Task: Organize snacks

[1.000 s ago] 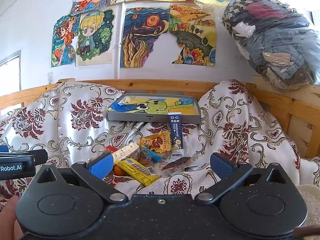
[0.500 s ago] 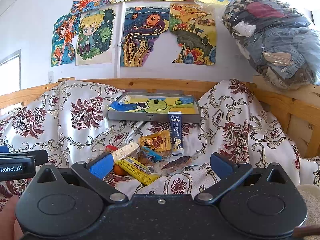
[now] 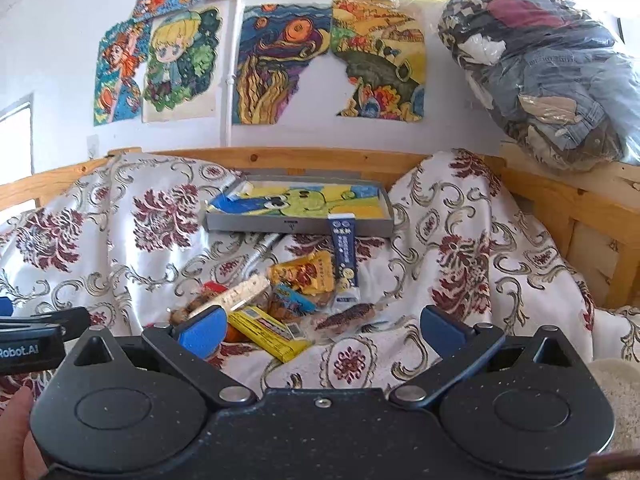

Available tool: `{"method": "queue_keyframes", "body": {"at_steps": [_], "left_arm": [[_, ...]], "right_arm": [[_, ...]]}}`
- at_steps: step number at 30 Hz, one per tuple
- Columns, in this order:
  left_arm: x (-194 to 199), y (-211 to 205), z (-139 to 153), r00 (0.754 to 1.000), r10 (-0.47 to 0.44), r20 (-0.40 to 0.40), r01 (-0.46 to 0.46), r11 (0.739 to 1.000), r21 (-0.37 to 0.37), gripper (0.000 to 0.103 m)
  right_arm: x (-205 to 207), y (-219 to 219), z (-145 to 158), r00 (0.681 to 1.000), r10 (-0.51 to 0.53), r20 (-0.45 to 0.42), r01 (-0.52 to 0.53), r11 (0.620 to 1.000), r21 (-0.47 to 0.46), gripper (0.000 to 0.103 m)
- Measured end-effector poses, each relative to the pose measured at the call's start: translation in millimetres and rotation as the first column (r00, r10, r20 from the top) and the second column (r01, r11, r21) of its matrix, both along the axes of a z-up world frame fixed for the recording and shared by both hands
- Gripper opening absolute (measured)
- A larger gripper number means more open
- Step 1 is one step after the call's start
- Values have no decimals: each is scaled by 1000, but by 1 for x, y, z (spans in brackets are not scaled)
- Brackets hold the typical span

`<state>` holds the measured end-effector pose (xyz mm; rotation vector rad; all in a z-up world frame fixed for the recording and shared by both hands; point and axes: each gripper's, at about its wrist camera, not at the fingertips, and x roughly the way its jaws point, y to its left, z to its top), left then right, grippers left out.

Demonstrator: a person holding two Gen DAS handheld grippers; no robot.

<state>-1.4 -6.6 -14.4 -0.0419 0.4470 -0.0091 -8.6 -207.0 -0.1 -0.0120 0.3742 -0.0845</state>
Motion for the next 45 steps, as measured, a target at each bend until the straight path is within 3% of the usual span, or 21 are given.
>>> {"method": "queue_keyframes", "body": {"at_steps": [22,45], "left_arm": [[18,3,-19,994,15,-110,-16,1000,-10,103],[40,5,-19,988,57,-145,-57,998,2,103]], "right_arm": [[16,-4,-13,996,14,-83,-12,1000,23,102],[44,-5,-15,987,47,-154,-38,998,58,102]]}}
